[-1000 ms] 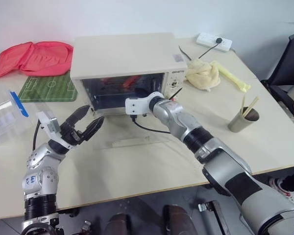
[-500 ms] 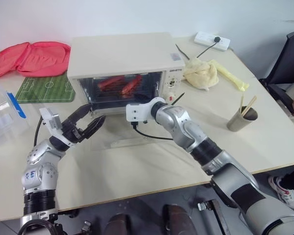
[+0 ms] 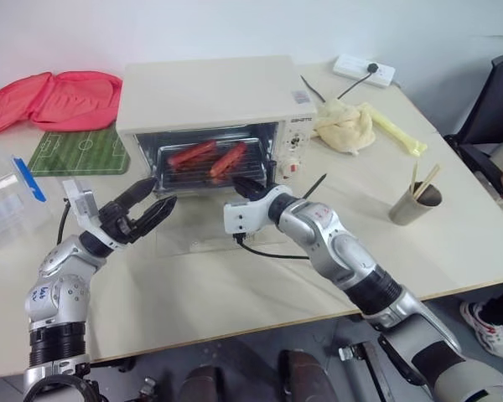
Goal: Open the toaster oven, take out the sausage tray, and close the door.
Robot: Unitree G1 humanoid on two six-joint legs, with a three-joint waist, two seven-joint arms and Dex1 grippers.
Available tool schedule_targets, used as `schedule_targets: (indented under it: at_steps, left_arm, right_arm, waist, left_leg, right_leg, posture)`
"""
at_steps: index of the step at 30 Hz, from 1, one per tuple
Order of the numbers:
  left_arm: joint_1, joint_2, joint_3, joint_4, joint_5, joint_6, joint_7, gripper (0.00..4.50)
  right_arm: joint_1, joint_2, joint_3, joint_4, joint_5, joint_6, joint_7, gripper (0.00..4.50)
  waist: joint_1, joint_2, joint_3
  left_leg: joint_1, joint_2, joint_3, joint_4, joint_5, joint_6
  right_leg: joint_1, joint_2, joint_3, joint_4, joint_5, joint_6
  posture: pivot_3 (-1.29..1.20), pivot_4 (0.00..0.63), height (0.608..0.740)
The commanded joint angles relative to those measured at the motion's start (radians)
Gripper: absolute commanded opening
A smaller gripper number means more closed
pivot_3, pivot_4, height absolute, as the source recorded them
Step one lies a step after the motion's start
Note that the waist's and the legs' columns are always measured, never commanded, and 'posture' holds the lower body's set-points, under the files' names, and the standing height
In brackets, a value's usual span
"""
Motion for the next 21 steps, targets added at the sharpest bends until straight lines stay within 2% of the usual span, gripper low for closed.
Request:
schedule_targets:
  at_steps: [1,14,21]
  left_arm:
    - [-0.029,0.032,0.044,-0.039,-0.050,0.025,-0.006,4.50]
    - [-0.018,0.120,0.140,-0.033,-0.121,0.143,0.040,4.50]
    - [0.010,0.129,0.150,-0.045,-0.116,0.168,0.060,4.50]
  right_arm:
    - [0.006,0.007,-0.011,-0.151,0.003,-0.047,0.006,0.04]
    - [0.122,-0.108,-0.030,-0.264,0.010,-0.194,0.021,0.04]
    - [0.139,-0.119,-0.050,-0.269,0.011,-0.225,0.030,0.04]
  waist:
    - [0.001,0.000,0.000]
    - [0.004,0.000,0.000]
    - [0.011,0.000,0.000]
  left_leg:
    - [0.000,0.000,0.000,0.000,0.000,0.000]
    - [0.000,0.000,0.000,0.000,0.000,0.000]
    - [0.001,0.000,0.000,0.003,0.000,0.000]
  right_leg:
    - [0.000,0.000,0.000,0.000,0.000,0.000]
    - [0.000,0.000,0.000,0.000,0.000,0.000]
    - [0.002,0.000,0.001,0.000,0.000,0.000]
  posture:
    - [0.00,0.150,0.740]
    - [0.00,0.150,0.740]
    - [0.00,0.150,0.740]
